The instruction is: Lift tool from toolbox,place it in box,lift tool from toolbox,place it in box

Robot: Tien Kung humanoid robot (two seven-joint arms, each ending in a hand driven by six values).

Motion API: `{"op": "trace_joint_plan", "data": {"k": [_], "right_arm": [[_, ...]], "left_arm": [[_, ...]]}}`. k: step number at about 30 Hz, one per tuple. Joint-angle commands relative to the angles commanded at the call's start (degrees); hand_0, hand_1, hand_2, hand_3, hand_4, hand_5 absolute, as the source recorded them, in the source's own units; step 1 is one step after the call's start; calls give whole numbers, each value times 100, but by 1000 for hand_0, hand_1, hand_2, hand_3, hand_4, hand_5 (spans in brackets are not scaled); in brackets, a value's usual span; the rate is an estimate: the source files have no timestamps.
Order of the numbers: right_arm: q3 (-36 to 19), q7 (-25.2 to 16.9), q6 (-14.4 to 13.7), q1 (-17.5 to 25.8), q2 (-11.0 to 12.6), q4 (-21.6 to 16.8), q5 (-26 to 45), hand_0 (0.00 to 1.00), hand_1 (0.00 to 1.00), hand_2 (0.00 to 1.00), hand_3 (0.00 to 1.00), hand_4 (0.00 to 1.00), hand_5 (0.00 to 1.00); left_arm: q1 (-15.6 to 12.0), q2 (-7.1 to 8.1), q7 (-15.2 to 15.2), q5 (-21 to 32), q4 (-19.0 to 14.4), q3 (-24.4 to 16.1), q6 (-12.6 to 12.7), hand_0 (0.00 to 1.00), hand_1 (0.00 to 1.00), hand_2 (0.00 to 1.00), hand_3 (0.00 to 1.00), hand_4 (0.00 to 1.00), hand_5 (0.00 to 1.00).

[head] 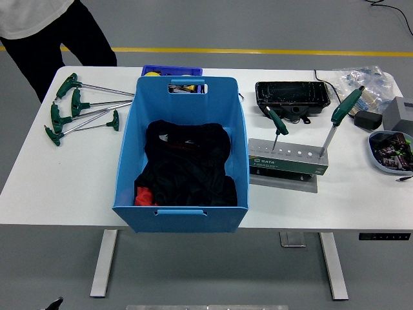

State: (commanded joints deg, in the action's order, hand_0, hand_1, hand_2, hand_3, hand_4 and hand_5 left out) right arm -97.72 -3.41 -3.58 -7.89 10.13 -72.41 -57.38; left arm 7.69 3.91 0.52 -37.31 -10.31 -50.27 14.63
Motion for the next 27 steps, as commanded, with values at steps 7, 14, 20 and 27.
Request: {"op": "trace_joint_plan", "data": {"k": [7,14,20,27], "right_arm": [[-8,-21,-38,17,0,-53,-45,996,915,954,996,998,993],[-22,-59,-100,14,8,-78,-75,997,915,954,998,998,994],[-76,-89,-138,20,34,-96,-137,996,911,954,998,998,997],[-136,-153,-230,31,130,-217,-362,993,910,954,998,998,982]], "left_arm": [[9,7,3,2,0,38,4,751,763,783,687,668,576],[9,10,12,-29,0,38,6,751,762,783,687,669,578],[2,15,11,-50,0,36,-2,751,763,783,687,665,578],[-10,18,11,-59,0,50,-15,751,763,783,688,666,586]]}}
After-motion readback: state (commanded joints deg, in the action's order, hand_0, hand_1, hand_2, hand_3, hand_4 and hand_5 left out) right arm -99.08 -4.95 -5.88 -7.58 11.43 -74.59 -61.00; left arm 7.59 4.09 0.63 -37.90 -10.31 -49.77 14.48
